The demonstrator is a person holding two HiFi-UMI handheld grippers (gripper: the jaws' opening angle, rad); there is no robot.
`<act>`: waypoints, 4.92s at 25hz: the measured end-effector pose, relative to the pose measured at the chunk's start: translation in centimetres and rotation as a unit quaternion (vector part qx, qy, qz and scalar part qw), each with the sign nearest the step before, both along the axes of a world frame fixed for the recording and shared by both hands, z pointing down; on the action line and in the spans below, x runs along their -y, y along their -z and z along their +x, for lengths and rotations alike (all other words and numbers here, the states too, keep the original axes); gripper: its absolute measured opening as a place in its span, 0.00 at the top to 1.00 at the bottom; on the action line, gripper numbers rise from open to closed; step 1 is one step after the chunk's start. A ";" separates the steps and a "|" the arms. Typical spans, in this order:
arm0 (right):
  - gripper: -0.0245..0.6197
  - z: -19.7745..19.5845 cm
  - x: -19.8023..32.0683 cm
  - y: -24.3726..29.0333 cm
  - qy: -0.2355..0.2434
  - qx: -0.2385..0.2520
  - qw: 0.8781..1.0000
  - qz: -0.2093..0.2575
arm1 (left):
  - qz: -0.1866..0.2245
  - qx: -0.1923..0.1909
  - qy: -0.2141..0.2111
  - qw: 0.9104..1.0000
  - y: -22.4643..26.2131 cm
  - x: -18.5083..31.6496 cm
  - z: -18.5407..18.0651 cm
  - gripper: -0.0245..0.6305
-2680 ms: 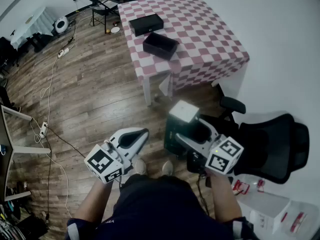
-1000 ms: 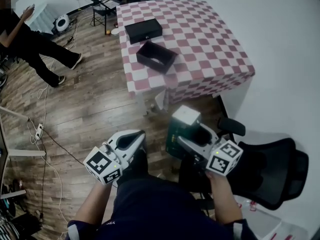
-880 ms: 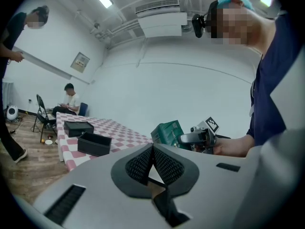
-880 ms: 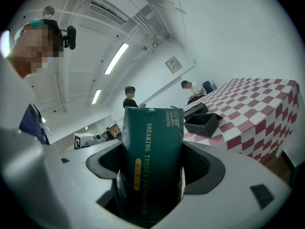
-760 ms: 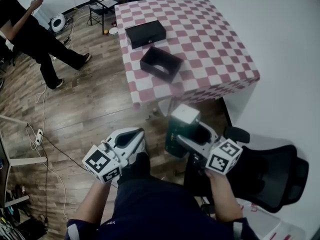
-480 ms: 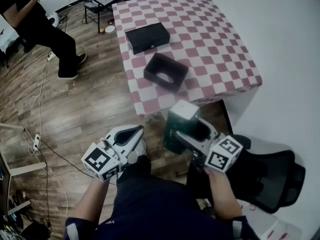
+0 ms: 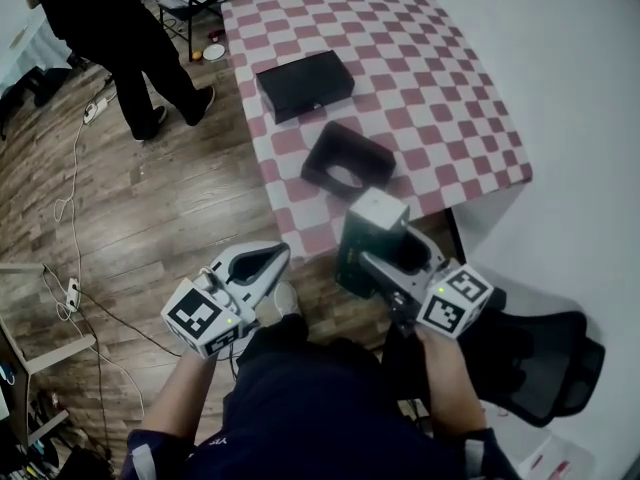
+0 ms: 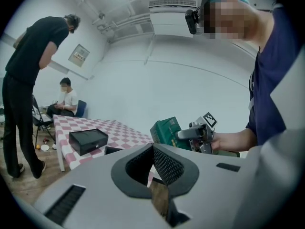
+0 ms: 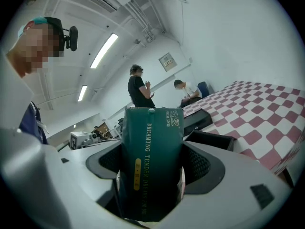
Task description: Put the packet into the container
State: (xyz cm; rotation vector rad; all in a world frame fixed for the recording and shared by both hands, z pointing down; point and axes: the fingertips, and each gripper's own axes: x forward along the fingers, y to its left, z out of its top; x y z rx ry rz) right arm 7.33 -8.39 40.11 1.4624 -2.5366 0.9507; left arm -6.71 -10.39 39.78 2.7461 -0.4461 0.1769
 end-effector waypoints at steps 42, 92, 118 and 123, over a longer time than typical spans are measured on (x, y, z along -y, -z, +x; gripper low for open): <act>0.36 4.1 18.1 -11.8 0.249 -0.264 0.931 -0.043 | -0.058 0.023 0.166 0.984 -4.0 7.0 4.6 0.93; 0.67 3.9 13.6 -5.3 0.170 -0.199 0.965 0.010 | -0.029 0.034 0.104 0.994 -0.7 5.8 6.2 0.93; 0.93 4.7 5.3 1.1 0.046 -0.127 0.988 0.074 | 0.025 0.027 0.011 0.999 3.6 3.0 7.8 0.93; 0.94 5.1 5.1 1.7 0.034 -0.128 0.988 0.081 | 0.030 0.025 0.005 0.999 4.1 2.8 8.1 0.93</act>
